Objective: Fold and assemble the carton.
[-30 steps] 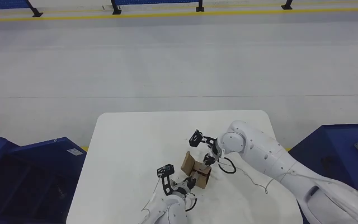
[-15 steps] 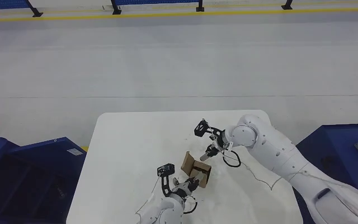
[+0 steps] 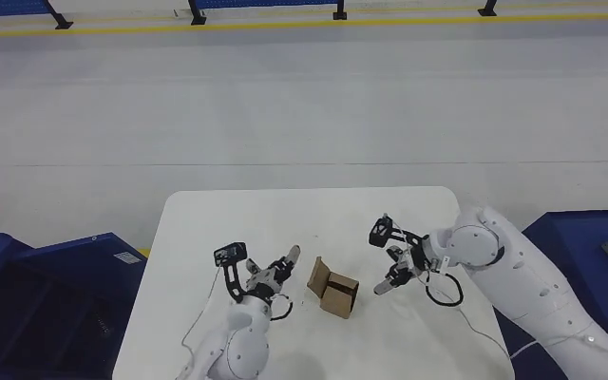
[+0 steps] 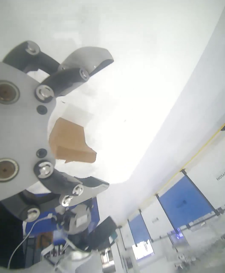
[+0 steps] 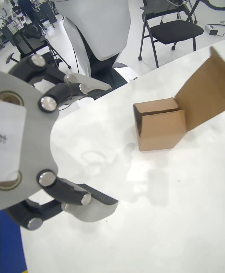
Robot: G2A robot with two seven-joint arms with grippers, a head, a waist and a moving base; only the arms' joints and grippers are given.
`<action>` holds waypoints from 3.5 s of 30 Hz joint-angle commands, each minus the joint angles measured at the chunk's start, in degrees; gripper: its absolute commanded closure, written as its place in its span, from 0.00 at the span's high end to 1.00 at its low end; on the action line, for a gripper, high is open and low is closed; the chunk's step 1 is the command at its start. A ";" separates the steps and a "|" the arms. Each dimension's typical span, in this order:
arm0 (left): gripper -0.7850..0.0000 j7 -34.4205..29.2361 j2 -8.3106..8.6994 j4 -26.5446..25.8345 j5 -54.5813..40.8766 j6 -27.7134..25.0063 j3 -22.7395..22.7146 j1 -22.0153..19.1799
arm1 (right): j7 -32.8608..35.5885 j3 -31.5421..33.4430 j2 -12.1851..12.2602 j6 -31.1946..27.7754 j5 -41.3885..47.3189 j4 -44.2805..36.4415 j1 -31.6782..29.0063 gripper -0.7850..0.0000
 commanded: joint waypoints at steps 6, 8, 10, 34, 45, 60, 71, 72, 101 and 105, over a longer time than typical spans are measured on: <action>1.00 -7.86 -1.68 10.00 7.67 7.64 7.91 -9.34 | 0.22 0.22 1.24 3.29 -7.24 -3.81 -5.46 1.00; 1.00 -8.84 -1.93 10.33 7.73 8.48 8.36 -9.82 | -0.11 -0.43 1.12 4.25 -8.34 -3.53 -5.56 1.00; 1.00 -9.68 -2.00 9.72 7.53 8.74 8.34 -9.47 | -0.99 -1.34 0.82 5.72 -9.99 -3.19 -5.23 1.00; 1.00 -16.29 -1.66 5.37 5.97 3.10 8.34 -3.02 | -8.40 -13.19 -5.02 11.50 -16.67 5.25 2.69 1.00; 1.00 -15.34 -2.35 8.30 6.03 2.45 10.27 -3.68 | -14.82 -12.45 -6.04 11.39 -15.35 8.01 3.16 1.00; 1.00 -13.65 -3.41 11.28 5.51 2.89 11.55 -5.18 | -11.70 -2.35 -3.89 -0.57 6.09 14.25 0.67 1.00; 1.00 -13.79 -3.65 11.35 5.70 2.51 11.21 -5.17 | -10.20 -1.62 -3.38 1.79 5.52 13.74 0.05 1.00; 1.00 -13.77 -3.68 11.39 5.68 2.48 11.17 -5.19 | -10.96 -2.24 -3.56 2.52 4.39 13.49 0.00 1.00; 1.00 -14.30 -4.23 12.11 5.66 1.84 10.22 -5.09 | -13.94 -8.95 -6.98 4.69 0.07 16.61 4.21 1.00; 1.00 -14.63 -4.27 12.07 5.71 1.58 10.12 -5.07 | -14.25 -9.84 -7.54 4.68 -0.21 16.98 4.87 1.00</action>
